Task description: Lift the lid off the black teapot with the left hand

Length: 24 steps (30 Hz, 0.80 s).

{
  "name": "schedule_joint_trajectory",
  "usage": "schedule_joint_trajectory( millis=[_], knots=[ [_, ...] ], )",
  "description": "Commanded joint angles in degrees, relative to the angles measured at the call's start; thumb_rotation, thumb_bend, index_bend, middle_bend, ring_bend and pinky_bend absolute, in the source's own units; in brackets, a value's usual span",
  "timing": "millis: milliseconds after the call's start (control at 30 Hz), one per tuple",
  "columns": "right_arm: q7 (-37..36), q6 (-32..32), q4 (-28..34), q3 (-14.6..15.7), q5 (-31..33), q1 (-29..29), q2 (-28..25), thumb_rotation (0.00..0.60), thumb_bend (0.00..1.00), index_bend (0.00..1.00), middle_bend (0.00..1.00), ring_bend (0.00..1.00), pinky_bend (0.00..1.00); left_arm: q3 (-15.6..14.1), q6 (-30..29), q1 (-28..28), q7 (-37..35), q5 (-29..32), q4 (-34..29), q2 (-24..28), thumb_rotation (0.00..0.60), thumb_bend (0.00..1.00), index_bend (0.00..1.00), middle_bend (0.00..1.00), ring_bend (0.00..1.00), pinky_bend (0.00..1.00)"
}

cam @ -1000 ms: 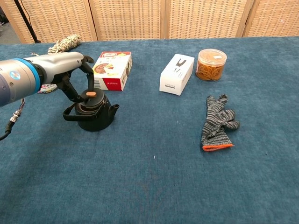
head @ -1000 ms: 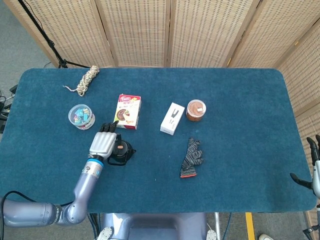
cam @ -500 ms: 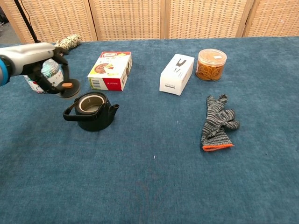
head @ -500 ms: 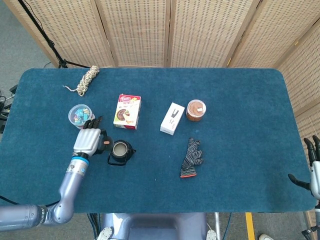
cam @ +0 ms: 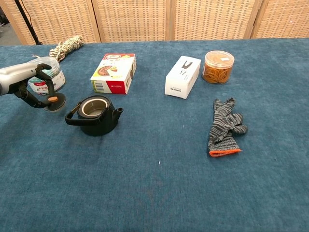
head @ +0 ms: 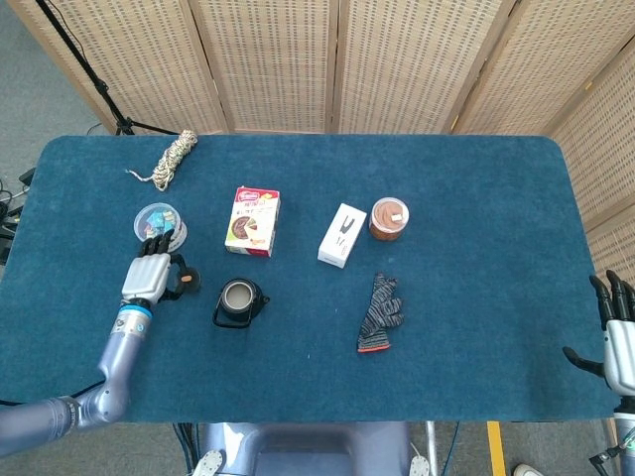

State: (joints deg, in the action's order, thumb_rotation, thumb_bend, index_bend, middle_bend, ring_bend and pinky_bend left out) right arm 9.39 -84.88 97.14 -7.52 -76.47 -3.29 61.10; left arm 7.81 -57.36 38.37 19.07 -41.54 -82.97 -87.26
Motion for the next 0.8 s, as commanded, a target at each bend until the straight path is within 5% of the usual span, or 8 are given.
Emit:
schedule_joint_trajectory(
  millis=[33,467,800],
  knots=[
    [0.1,0.1,-0.1,0.0,0.0,-0.1,0.1,0.6,0.0,0.0,0.0,0.0,0.0,0.0,0.4,-1.6,-3.1,-3.5,-0.8,1.6,0.6,0.07,0.0,0.0,0.0,0.0],
    [0.3,-1.1,1.2,1.2,-2.7,0.4,-0.1,0.6,0.0,0.0,0.0,0.0,0.0,-0.7,-5.0,-8.5,-12.7,-16.9,-12.6,14.3,0.6,0.02,0.0,0.0,0.0,0.0],
    [0.8,-2.8,2.1,1.7,-4.7,1.1,-0.3,0.6,0.0,0.0,0.0,0.0,0.0,-3.2,-13.3,-15.3,-16.2,-24.5,-12.8,18.4,0.6,0.02,0.0,0.0,0.0,0.0]
  ],
)
